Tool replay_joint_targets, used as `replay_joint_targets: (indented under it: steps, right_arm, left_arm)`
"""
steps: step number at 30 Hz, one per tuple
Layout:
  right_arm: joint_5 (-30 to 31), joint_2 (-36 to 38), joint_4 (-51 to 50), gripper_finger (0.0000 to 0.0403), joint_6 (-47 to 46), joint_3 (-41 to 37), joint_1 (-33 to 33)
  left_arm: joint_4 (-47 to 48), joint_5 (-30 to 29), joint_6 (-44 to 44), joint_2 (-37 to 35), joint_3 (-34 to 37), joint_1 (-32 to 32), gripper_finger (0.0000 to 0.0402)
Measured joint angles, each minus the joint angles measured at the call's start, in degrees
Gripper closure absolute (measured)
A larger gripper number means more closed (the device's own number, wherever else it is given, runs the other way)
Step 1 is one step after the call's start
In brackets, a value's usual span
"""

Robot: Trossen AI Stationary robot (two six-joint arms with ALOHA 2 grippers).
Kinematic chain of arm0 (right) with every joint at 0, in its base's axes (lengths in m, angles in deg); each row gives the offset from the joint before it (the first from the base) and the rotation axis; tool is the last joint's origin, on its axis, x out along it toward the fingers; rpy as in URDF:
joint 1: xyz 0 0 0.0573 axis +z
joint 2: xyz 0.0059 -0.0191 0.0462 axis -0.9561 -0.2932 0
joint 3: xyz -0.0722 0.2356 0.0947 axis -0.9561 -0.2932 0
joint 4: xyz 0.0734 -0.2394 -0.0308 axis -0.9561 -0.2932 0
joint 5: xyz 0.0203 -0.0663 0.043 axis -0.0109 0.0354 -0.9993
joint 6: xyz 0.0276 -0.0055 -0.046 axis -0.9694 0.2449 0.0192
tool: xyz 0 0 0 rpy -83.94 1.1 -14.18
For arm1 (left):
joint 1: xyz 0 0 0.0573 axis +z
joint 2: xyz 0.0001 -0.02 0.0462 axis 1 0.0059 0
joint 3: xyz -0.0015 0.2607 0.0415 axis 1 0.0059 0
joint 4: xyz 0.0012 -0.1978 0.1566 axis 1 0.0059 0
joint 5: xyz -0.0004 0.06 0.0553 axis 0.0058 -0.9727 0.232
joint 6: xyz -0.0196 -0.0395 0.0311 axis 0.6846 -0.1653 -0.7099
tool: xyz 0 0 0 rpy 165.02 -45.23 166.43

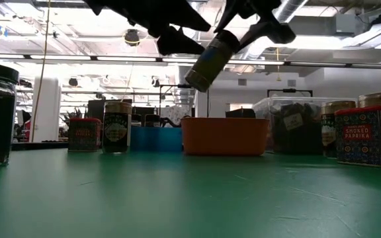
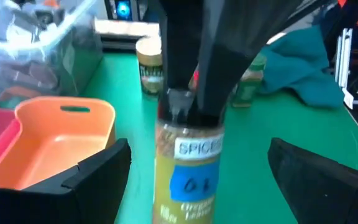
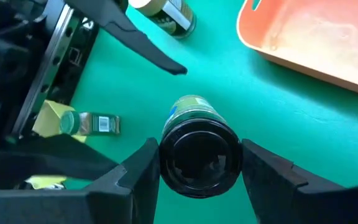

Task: Sort spices by type
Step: Put the black seasoning bottle into the blue bin

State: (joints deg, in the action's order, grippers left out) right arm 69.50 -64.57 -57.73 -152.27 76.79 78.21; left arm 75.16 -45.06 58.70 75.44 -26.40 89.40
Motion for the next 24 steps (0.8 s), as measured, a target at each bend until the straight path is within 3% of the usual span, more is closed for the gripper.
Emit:
replay_joint_targets:
  steps: [13, 24]
  right_arm:
    - [1.4, 0.0, 5.7, 0.0186, -0.5, 0.0, 0.0]
    - [1.9, 0.0, 5.9, 0.0186, -0.6, 0.0, 0.1]
  left_arm:
    - [0.0, -2.5, -4.0, 0.9, -0.1, -0.4, 0.0043]
    - [1.5, -4.9, -2.1, 2.0, -0.1, -0.3, 0.0141]
